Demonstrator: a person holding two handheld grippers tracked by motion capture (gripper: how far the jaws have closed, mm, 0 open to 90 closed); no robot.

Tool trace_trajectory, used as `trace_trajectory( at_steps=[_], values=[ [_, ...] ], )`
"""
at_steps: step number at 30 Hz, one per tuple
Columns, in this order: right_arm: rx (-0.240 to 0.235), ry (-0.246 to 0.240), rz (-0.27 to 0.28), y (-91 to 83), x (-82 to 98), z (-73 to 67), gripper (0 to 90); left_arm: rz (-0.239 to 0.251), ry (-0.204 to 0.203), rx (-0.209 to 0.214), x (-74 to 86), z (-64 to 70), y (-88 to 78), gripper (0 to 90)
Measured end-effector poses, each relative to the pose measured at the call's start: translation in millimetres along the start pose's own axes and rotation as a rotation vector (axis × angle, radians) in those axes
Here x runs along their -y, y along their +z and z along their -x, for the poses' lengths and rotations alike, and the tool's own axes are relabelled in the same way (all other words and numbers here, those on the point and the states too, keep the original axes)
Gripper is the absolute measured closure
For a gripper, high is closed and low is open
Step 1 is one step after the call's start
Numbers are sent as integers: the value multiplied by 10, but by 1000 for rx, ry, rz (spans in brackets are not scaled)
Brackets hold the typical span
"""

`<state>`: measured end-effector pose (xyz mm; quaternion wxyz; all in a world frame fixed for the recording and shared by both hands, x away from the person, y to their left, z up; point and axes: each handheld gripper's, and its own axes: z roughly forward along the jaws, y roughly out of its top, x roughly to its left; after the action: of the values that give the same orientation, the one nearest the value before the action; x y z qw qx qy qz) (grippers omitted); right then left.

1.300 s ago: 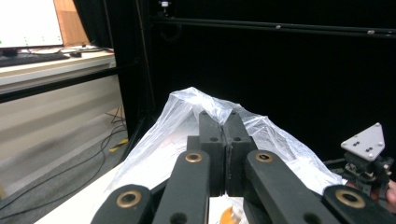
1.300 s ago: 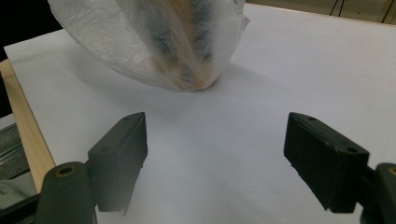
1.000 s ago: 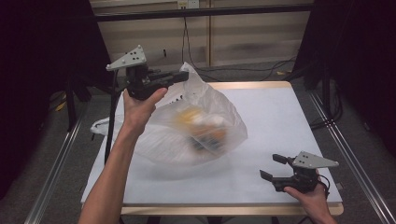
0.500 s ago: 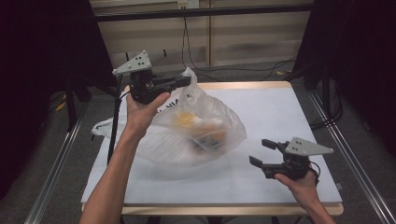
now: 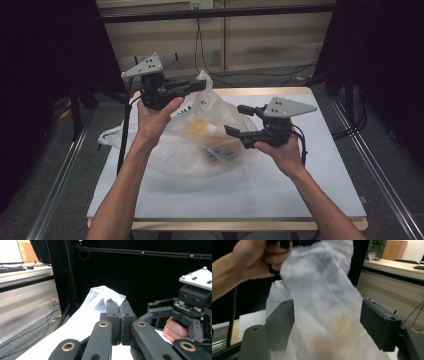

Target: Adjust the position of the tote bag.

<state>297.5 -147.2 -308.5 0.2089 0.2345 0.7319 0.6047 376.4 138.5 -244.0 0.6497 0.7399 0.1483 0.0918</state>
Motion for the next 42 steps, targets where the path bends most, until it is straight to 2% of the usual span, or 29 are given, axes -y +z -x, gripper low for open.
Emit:
trace_trajectory(
  at_steps=[4,9,11,14,15,17,18,22,27,29,30,33,38,40,42],
  values=[
    [-30,-17,9,158,-220,4,298,8,10,-1,-76,7,-13,894],
    [-38,-45,18,320,-409,7,330,23,10,0,-136,32,-8,896],
    [-39,-46,20,369,-453,18,441,16,21,0,-147,39,-1,895],
    [-22,-50,18,413,-476,27,727,13,21,6,-144,38,-3,892],
    [-33,-41,25,418,-473,38,809,16,25,4,-137,34,-10,890],
    [-35,-31,25,421,-458,43,900,24,17,-5,-116,24,-32,871],
    [-34,-30,23,422,-449,49,900,23,12,-7,-103,13,-49,854],
    [-34,-17,24,378,-414,68,900,24,-1,-24,-27,-23,-127,692],
    [-29,-6,47,286,-375,134,900,56,-5,-46,99,15,-296,597],
    [-28,5,49,241,-351,166,900,52,-4,-67,164,27,-383,577],
    [-25,6,47,225,-344,174,900,65,-20,-77,208,39,-419,557],
    [-22,14,54,172,-321,209,900,79,-16,-94,336,58,-513,556],
    [-13,29,80,61,-260,264,900,70,0,-99,496,106,-653,561],
    [-12,44,89,32,-220,312,900,78,-9,-105,556,101,-712,558],
    [4,50,83,11,-191,359,900,84,-24,-131,618,65,-769,554]
  ],
)
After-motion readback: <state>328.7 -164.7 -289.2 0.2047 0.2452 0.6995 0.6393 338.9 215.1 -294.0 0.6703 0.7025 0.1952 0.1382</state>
